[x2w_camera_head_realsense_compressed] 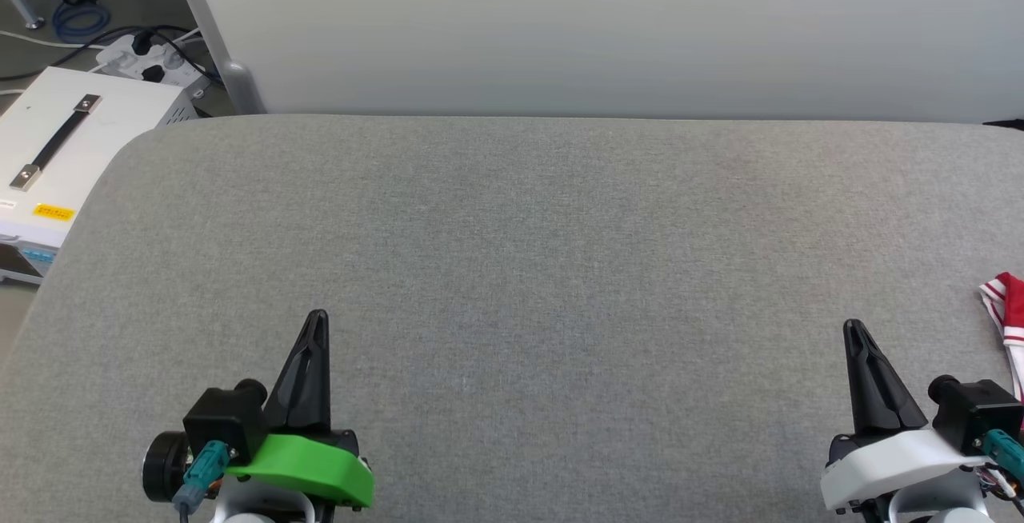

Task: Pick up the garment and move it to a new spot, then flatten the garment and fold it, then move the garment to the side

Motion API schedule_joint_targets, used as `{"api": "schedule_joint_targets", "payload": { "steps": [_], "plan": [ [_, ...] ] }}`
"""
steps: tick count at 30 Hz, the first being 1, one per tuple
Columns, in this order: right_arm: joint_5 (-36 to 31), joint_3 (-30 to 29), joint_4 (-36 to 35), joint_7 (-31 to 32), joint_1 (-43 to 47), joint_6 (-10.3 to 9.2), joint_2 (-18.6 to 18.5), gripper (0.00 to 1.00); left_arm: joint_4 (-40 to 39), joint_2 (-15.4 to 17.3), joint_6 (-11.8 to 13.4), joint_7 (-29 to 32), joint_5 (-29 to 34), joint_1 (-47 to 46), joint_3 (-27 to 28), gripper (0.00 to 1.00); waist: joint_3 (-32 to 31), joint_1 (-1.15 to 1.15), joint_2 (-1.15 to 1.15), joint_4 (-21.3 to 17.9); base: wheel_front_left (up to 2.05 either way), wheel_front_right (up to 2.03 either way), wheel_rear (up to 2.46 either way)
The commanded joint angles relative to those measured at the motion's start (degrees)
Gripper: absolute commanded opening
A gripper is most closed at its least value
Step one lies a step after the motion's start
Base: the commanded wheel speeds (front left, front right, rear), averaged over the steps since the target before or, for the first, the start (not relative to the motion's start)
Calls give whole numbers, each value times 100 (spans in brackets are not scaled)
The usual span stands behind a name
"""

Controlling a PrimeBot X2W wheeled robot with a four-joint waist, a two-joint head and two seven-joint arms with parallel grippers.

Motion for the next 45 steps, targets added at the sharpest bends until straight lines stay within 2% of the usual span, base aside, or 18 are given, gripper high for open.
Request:
{"api": "schedule_joint_targets", "payload": {
  "steps": [1, 45],
  "plan": [
    [-84, 9, -37, 34, -28, -1, 26, 0, -16, -9, 39, 36, 71, -18, 16, 0, -2, 0, 0, -4, 0, 0, 0],
    [-496, 81, -252, 516, -85, -2, 125, 0, -147, -29, 287, 543, 439, -56, 45, 0, -52, 0, 0, -112, 0, 0, 0]
  ]
}}
